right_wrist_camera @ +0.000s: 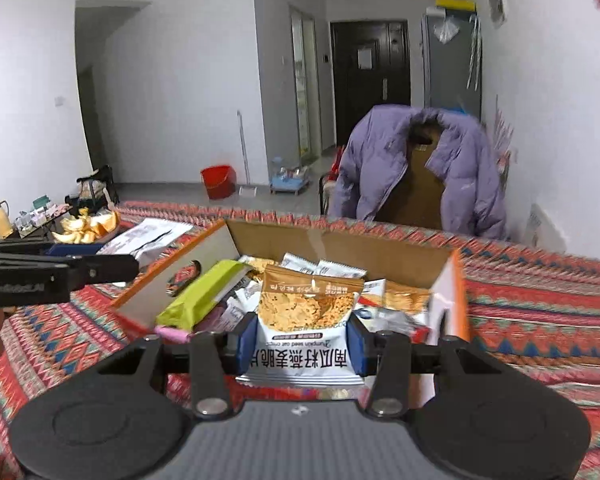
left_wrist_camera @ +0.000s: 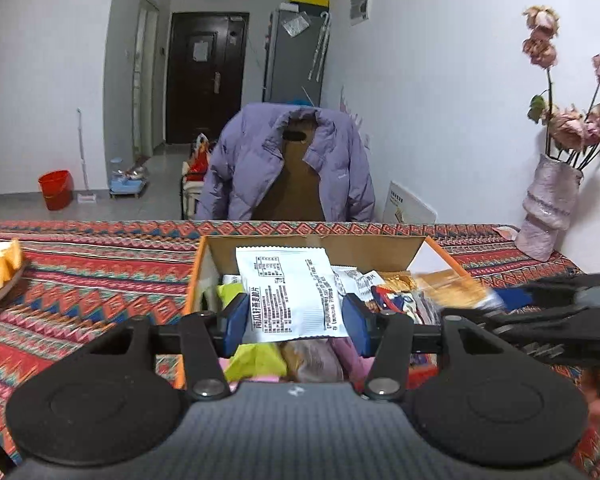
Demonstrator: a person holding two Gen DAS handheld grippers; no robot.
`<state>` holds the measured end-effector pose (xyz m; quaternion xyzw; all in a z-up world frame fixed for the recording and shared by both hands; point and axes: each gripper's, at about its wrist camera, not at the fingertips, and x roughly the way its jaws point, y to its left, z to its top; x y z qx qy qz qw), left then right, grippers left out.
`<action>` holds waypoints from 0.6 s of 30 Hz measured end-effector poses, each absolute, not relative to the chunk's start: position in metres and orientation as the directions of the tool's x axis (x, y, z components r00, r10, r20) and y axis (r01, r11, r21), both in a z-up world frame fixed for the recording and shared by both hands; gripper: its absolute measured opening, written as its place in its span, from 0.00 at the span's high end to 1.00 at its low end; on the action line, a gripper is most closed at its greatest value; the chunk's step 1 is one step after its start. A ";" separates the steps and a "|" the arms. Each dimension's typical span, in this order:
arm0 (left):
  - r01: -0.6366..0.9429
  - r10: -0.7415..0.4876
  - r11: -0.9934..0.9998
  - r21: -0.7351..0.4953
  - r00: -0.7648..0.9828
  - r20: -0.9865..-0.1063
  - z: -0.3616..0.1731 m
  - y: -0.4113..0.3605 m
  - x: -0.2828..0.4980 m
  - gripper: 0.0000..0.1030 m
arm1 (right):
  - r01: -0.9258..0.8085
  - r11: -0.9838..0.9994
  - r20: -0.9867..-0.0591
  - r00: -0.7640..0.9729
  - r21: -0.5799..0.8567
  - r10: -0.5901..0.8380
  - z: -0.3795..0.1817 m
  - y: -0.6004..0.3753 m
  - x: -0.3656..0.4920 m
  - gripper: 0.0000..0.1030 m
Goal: Organize snacks
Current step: 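Carry both items over the red box and open both grippers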
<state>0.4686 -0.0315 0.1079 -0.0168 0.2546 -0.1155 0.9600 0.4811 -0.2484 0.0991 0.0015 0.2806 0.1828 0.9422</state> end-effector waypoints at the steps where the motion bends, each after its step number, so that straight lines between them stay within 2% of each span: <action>1: 0.217 -0.236 0.971 -0.097 0.836 -0.495 0.104 -0.033 0.481 0.50 | -0.341 0.934 -0.539 0.770 0.105 0.342 0.091 -0.244 0.493 0.56; 7: 0.201 -0.234 0.972 -0.122 0.787 -0.571 0.073 -0.040 0.547 0.50 | -0.324 0.940 -0.593 0.739 0.104 0.320 0.047 -0.224 0.537 0.55; 9: 0.192 -0.226 0.974 -0.120 0.778 -0.586 0.065 -0.042 0.567 0.50 | -0.315 0.944 -0.589 0.747 0.097 0.309 0.042 -0.222 0.539 0.51; 11: 0.189 -0.224 0.975 -0.121 0.777 -0.589 0.058 -0.044 0.587 0.49 | -0.315 0.943 -0.575 0.754 0.107 0.317 0.043 -0.226 0.540 0.42; 14: 0.196 -0.217 0.975 -0.102 0.758 -0.615 0.047 -0.049 0.612 0.44 | -0.304 0.948 -0.551 0.777 0.099 0.306 0.050 -0.232 0.537 0.36; 15: 0.169 -0.189 0.981 -0.092 0.754 -0.629 0.045 -0.049 0.615 0.41 | -0.298 0.950 -0.544 0.783 0.097 0.301 0.054 -0.234 0.535 0.35; 18: 0.205 -0.242 0.970 -0.130 0.769 -0.592 0.052 -0.040 0.600 0.22 | -0.284 0.954 -0.519 0.804 0.094 0.290 0.067 -0.245 0.525 0.29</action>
